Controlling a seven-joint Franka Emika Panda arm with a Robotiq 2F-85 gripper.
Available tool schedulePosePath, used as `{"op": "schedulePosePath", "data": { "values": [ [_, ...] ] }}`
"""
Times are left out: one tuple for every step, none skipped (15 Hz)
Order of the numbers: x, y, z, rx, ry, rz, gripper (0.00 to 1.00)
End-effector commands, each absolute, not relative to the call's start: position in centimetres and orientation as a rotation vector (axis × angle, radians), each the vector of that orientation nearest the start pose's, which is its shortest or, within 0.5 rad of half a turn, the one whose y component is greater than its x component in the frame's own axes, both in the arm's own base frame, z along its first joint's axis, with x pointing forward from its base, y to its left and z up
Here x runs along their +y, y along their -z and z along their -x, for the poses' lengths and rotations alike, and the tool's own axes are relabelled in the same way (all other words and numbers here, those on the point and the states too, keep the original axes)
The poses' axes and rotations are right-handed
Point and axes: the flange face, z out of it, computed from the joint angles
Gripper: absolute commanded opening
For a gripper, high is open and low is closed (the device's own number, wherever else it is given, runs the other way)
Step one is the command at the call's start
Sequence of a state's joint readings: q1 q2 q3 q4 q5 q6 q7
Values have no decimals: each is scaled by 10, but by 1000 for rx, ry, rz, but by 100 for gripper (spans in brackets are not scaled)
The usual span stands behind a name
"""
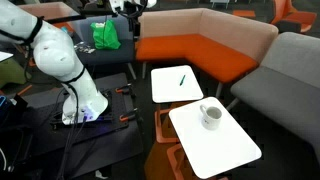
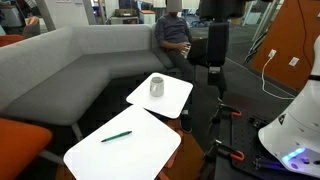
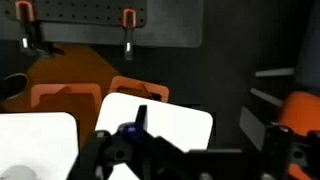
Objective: Put the pen inside the mug cup
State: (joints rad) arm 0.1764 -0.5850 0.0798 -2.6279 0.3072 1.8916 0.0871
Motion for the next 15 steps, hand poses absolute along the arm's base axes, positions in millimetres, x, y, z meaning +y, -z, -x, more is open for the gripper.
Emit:
{"op": "schedulePosePath", "data": {
  "values": [
    [109, -424, -330, -48, -274, 2917, 100],
    [109, -424, -330, -48, -274, 2917, 100],
    [109, -424, -330, -48, -274, 2917, 100],
    [109, -424, -330, -48, -274, 2917, 100],
    [109, -424, -330, -48, -274, 2917, 100],
    [109, -424, -330, -48, -274, 2917, 100],
    [109, -424, -330, -48, -274, 2917, 100],
    [110, -421, -334, -138, -305, 2948, 100],
    [110, -419, -339, -212, -307, 2981, 100],
    [108, -414, -349, -295, -322, 3020, 100],
    [106, -409, -360, -378, -332, 3023, 100],
    [104, -405, -371, -452, -339, 3049, 100],
    [104, -399, -388, -528, -343, 3073, 100],
    [103, -391, -405, -617, -335, 3080, 100],
    [104, -384, -423, -704, -328, 3074, 100]
  ]
}}
